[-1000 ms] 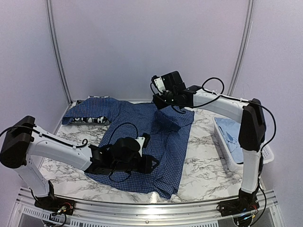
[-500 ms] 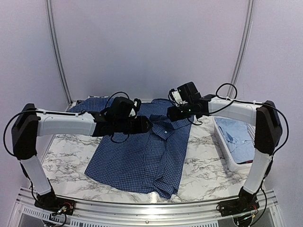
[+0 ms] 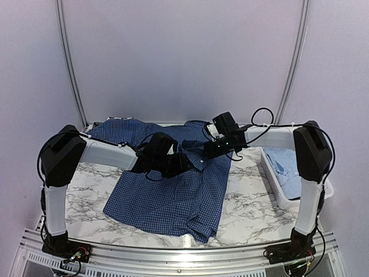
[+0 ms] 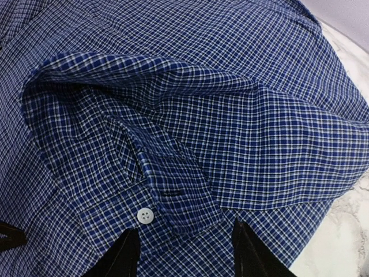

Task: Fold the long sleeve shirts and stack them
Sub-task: Pick up the sleeve from the 1/3-folded shirt, then pass from the right arm to the left

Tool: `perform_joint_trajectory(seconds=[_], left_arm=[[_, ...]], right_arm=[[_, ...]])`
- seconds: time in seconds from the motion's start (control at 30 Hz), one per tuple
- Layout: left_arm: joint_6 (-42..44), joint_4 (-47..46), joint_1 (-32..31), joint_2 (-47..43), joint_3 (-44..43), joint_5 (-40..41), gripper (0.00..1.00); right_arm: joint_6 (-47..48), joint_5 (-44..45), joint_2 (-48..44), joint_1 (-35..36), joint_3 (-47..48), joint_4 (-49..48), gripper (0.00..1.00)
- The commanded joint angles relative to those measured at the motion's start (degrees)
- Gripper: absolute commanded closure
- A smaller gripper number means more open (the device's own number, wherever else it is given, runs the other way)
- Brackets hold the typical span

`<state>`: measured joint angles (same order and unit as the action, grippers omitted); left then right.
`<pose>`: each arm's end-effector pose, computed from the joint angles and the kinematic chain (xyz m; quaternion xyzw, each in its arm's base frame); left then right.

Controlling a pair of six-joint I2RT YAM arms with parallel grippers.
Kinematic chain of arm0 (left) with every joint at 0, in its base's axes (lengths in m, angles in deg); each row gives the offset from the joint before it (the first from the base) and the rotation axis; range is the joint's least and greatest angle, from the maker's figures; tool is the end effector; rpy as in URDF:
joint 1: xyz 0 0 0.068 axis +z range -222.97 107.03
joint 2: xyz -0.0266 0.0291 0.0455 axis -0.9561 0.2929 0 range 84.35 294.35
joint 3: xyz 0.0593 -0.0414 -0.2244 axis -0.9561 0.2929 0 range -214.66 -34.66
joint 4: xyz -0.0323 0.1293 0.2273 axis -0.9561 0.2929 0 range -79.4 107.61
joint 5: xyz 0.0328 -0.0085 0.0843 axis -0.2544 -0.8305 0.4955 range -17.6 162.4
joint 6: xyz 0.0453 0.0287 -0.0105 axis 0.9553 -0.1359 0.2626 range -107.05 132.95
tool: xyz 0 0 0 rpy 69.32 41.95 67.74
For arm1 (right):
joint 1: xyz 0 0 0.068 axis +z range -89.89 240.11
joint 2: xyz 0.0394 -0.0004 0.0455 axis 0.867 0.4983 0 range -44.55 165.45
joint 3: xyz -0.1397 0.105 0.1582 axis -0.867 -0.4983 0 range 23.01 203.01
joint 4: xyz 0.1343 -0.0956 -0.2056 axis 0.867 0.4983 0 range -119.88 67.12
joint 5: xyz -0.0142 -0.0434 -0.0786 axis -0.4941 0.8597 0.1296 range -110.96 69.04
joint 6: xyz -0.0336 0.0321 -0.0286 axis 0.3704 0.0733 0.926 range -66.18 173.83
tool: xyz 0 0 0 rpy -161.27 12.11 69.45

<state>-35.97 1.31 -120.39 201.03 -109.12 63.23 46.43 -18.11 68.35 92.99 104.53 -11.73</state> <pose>0.2914 -0.3258 0.1334 0.0267 0.8761 -0.4017 0.2653 0.3552 0.2274 0.1596 -0.1985 0.9168 0.0971 0.3326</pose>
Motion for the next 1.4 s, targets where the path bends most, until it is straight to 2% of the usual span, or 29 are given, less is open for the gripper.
perform_joint_trajectory(seconds=[0.0,0.2,0.27,0.53,0.73,0.83,0.97,1.2,1.37], left_arm=[[-6.0,-4.5,0.2,4.9,-4.9,1.5,0.39],[-9.6,-5.3,0.2,8.5,-8.6,5.8,0.38],[-10.2,-6.2,0.4,9.3,-9.6,6.3,0.38],[-15.8,-9.4,1.0,10.4,-10.4,7.8,0.21],[-19.4,-9.5,1.3,7.8,-6.0,12.8,0.19],[-19.2,-10.0,2.1,7.7,-5.5,11.4,0.14],[-19.8,-10.8,2.9,8.8,-6.2,9.4,0.12],[-19.0,-11.3,3.8,8.9,-6.5,8.1,0.11],[-19.1,-11.3,4.1,13.0,-10.6,4.6,0.16]], right_arm=[[-0.1,-1.1,2.8,0.5,3.7,-1.9,0.56],[-0.8,-4.3,3.0,1.0,4.2,-2.5,0.92],[-1.0,-5.5,2.6,1.1,4.5,-1.8,1.0],[-1.2,-10.3,-0.2,1.6,3.0,0.0,1.0],[-1.4,-11.8,-1.1,2.5,-0.4,-0.7,1.0],[-1.7,-12.4,-1.8,2.9,-0.5,-0.8,1.0],[-0.6,-14.2,-1.3,3.4,1.4,0.1,1.0],[1.1,-11.5,1.2,3.9,2.2,2.7,1.0],[2.0,-10.5,2.1,3.8,2.2,2.7,1.0]])
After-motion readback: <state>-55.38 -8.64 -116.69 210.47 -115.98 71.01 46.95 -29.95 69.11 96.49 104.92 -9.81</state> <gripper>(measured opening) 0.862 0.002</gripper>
